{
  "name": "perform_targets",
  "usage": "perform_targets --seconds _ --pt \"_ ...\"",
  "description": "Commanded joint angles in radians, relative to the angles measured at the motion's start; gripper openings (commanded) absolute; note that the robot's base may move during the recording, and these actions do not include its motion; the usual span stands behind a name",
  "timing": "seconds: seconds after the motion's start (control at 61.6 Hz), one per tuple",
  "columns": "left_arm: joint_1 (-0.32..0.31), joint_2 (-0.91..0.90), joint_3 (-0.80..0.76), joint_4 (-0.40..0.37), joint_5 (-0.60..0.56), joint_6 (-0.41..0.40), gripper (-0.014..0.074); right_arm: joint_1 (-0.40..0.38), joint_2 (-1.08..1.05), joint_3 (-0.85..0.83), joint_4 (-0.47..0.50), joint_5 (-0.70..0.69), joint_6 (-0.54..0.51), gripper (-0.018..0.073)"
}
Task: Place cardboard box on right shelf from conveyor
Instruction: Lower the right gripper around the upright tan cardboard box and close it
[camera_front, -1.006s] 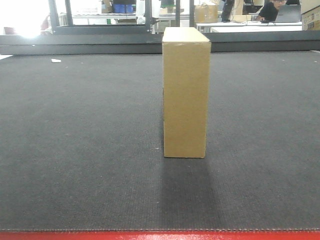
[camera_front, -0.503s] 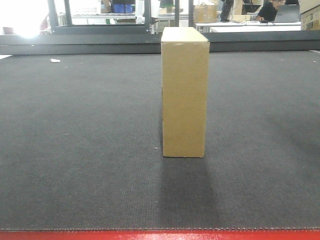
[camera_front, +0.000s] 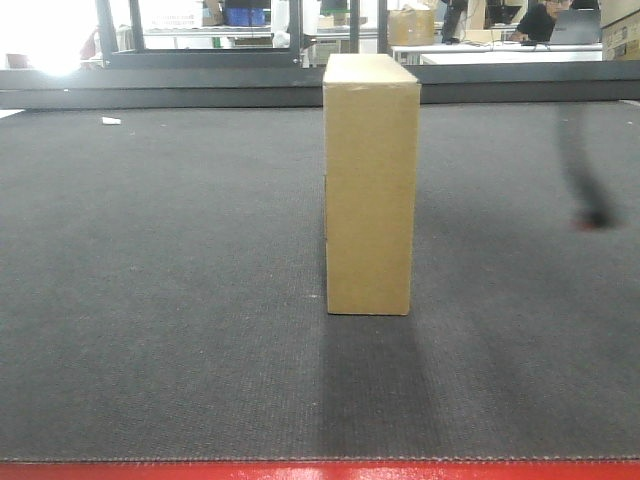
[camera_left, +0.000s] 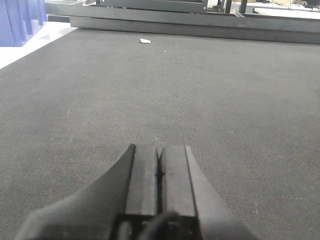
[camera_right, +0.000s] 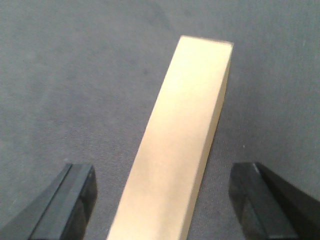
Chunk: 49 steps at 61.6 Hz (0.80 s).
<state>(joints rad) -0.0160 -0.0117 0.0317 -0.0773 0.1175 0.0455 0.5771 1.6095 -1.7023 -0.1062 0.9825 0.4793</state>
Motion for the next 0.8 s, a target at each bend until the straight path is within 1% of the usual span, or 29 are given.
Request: perform_targets --seconds 0.0,0.114,0.227,0.308,0.584,0.779 --pt "0.002 -0.015 0.008 -0.006 -0.087 0.000 -0.0116 0.022 0.027 -0.111 -0.085 0.029 0.094 0.0634" --pt "0.002 -0.015 0.008 -0.006 -0.087 0.000 -0.0116 0.040 0.087 -0.162 -0.134 0.060 0.151 0.0634" --pt "0.002 -0.015 0.008 -0.006 -0.087 0.000 -0.0116 0.049 0.121 -0.165 -0.186 0.065 0.210 0.0634" --pt "0.002 -0.015 0.008 -0.006 -0.087 0.000 -0.0116 0.049 0.143 -0.165 -0.210 0.071 0.231 0.0634" --pt "0.002 -0.015 0.008 -0.006 -0.087 0.000 -0.0116 0.057 0.184 -0.165 -0.212 0.010 0.242 0.0634" --pt "0.002 -0.015 0.008 -0.006 -0.087 0.000 -0.0116 0.059 0.215 -0.165 -0.212 0.032 0.242 0.0634"
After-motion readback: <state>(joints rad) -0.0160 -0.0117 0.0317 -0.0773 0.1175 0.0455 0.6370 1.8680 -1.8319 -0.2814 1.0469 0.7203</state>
